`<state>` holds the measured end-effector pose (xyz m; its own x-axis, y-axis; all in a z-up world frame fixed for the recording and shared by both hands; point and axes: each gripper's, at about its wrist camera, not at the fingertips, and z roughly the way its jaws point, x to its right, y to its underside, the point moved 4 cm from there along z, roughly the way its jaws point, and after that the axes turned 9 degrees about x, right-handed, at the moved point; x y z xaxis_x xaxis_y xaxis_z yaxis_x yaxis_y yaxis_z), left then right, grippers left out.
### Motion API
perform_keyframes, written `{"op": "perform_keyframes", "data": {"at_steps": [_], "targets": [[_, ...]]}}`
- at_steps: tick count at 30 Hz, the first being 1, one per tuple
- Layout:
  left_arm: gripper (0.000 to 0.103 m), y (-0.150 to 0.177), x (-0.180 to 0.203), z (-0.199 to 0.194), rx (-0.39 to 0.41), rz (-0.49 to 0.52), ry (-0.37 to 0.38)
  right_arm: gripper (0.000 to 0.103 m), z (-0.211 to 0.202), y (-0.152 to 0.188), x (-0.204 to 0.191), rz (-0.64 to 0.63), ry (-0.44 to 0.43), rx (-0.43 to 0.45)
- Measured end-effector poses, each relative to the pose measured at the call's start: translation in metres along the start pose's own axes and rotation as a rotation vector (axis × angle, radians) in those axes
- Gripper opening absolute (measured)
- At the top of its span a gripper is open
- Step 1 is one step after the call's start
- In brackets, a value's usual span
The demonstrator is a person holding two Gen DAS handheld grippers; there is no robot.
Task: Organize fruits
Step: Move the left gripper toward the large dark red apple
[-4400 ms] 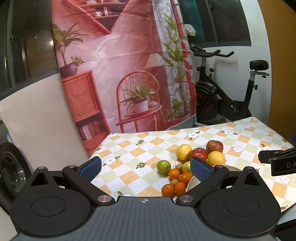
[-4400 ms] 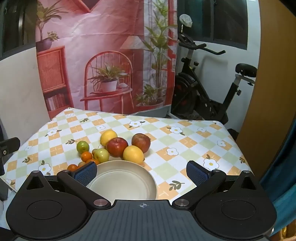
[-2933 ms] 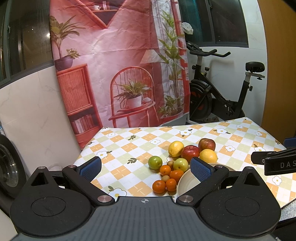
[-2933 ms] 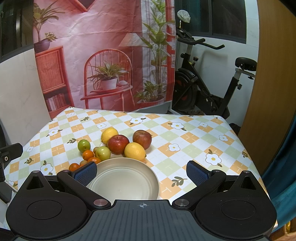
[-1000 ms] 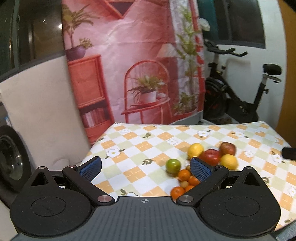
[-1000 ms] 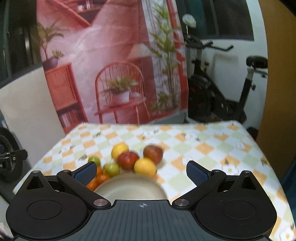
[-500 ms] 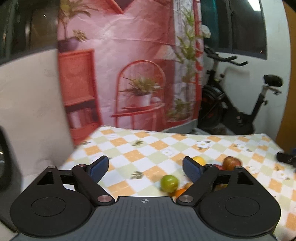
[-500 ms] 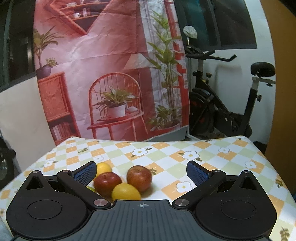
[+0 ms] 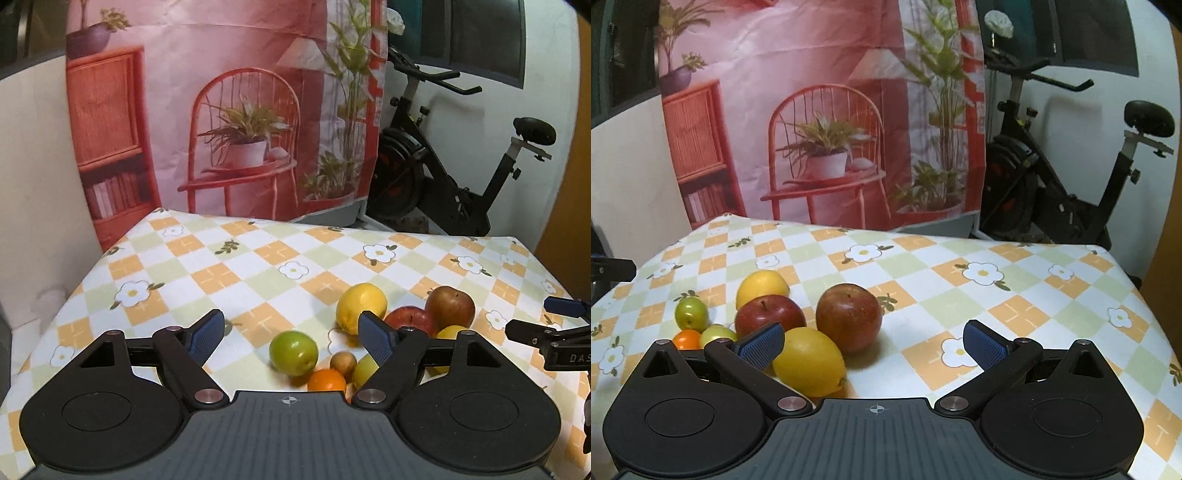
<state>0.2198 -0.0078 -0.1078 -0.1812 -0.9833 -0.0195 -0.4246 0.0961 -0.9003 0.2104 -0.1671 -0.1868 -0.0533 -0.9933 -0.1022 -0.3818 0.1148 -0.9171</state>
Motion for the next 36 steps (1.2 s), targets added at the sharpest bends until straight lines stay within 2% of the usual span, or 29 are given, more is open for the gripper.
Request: {"op": "perform_keyframes", "data": {"at_steps": [6,9,12,13,14,15,17,22,28,36], "targets": [[0.082,-0.016,0.021,0.017,0.031,0.097,0.034,0.103,0.022,-0.002,0.014,0.011,-0.01,-0.019],[0.08,-0.023,0.032,0.031,0.042,0.115,0.082,0.103,0.034,-0.004,0.02,0.004,0.002,-0.02],[0.062,-0.028,0.045,0.049,0.023,0.125,0.16,0.096,0.044,-0.005,0.027,0.025,-0.036,-0.029],[0.051,-0.029,0.05,0.056,0.01,0.125,0.19,0.091,0.048,-0.005,0.028,0.028,-0.042,-0.036],[0.043,-0.03,0.054,0.063,-0.004,0.128,0.205,0.085,0.052,-0.005,0.03,0.029,-0.048,-0.044],[0.041,-0.032,0.059,0.071,-0.018,0.136,0.216,0.082,0.055,-0.005,0.03,0.029,-0.053,-0.054],[0.04,-0.033,0.069,0.083,-0.03,0.149,0.254,0.075,0.06,-0.003,0.031,0.025,-0.06,-0.076],[0.04,-0.026,0.09,0.108,-0.086,0.153,0.374,0.065,0.067,0.001,0.03,0.012,-0.093,-0.111],[0.04,-0.015,0.103,0.137,-0.177,0.08,0.447,0.064,0.07,0.004,0.038,0.064,-0.141,-0.13],[0.04,-0.007,0.109,0.16,-0.28,0.01,0.494,0.065,0.077,0.001,0.026,0.094,-0.21,-0.138]]}}
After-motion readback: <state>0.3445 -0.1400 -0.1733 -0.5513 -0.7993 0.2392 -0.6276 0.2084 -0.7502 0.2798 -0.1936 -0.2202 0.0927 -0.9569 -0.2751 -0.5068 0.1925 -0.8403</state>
